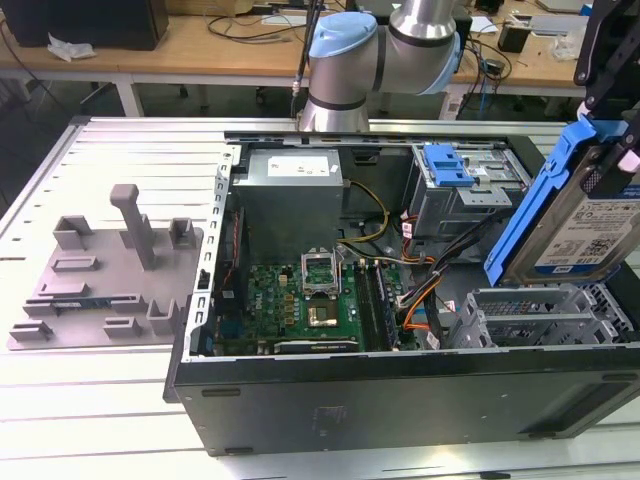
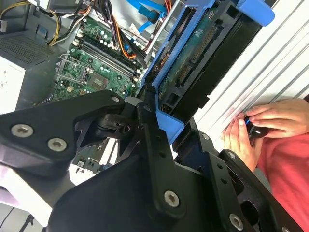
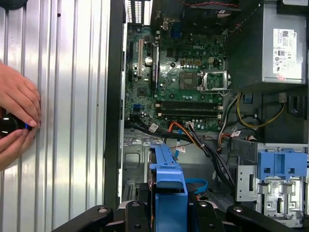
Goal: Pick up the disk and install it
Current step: 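Insert the disk into the insertion slot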
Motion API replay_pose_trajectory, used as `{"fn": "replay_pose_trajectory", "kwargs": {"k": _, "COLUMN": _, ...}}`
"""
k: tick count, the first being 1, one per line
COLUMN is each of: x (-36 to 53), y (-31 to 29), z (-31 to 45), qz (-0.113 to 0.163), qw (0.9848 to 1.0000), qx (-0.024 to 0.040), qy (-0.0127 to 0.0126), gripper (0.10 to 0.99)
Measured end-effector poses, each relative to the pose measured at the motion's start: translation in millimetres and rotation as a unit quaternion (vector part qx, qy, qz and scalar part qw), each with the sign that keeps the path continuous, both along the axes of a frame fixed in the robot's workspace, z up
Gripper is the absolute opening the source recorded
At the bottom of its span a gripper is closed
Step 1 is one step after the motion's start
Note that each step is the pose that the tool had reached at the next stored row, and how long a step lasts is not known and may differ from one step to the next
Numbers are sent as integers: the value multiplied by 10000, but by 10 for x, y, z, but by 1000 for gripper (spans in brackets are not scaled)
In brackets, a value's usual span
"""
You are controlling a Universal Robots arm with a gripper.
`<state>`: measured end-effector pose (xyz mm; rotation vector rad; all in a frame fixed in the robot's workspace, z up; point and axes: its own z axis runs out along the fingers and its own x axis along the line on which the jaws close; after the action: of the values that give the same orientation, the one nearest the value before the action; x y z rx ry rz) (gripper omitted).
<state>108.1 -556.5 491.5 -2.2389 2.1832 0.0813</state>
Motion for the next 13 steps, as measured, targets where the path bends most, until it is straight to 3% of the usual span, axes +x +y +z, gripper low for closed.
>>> {"fn": "replay_pose_trajectory", "kwargs": {"k": 4, "x": 42, "y": 1, "z": -1, "qz": 5, "qw": 10000, "qx": 0, "qy": 0, "gripper": 369}}
{"fn": "replay_pose_trajectory", "kwargs": {"k": 13, "x": 48, "y": 17, "z": -13, "qz": 91, "qw": 10000, "qx": 0, "qy": 0, "gripper": 369}}
